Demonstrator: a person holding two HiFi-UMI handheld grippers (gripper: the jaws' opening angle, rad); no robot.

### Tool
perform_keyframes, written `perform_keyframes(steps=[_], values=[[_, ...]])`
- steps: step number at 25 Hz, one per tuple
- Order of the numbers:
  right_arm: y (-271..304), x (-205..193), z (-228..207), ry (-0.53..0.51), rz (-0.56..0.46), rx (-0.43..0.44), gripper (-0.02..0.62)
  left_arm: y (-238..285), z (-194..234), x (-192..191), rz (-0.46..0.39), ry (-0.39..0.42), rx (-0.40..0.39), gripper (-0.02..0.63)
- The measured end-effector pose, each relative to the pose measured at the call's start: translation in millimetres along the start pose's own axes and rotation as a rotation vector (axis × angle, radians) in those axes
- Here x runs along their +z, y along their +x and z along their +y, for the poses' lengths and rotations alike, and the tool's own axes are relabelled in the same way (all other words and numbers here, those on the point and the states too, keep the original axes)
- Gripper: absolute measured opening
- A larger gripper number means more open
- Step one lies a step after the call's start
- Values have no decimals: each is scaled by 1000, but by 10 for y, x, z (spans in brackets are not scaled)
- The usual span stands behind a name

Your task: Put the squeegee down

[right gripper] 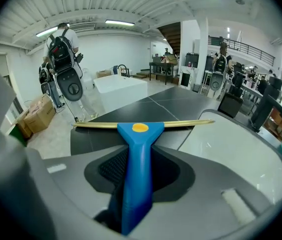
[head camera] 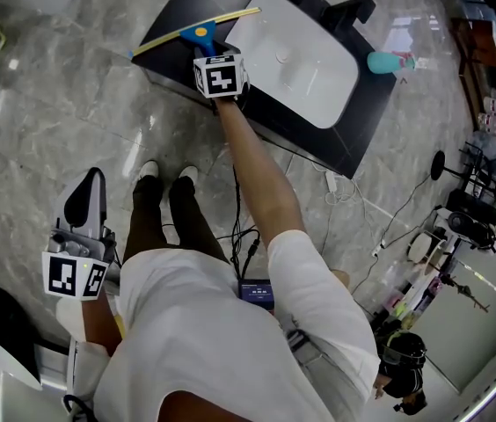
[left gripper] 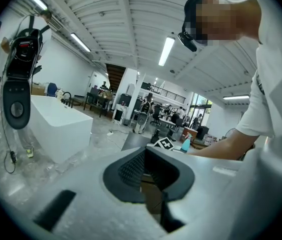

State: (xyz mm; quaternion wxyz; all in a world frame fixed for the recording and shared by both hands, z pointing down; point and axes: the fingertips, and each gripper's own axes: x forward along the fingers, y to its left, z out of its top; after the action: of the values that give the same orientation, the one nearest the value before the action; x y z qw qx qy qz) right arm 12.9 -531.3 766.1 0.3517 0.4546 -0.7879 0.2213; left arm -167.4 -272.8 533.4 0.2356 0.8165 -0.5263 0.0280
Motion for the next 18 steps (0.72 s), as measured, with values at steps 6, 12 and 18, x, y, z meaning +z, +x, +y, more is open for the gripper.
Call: perform_keyframes(steps=[6, 12, 18], values=[[-141, 2, -44, 18, -73, 15, 189, 161, -30, 52, -13, 15, -29, 3], [-641, 187, -3, -1, -217, 15, 150, 332, -74, 82, -12, 22, -61, 3], [-1592, 229, 234, 29, -372, 69, 144, 516, -248, 250, -34, 57, -114, 3]])
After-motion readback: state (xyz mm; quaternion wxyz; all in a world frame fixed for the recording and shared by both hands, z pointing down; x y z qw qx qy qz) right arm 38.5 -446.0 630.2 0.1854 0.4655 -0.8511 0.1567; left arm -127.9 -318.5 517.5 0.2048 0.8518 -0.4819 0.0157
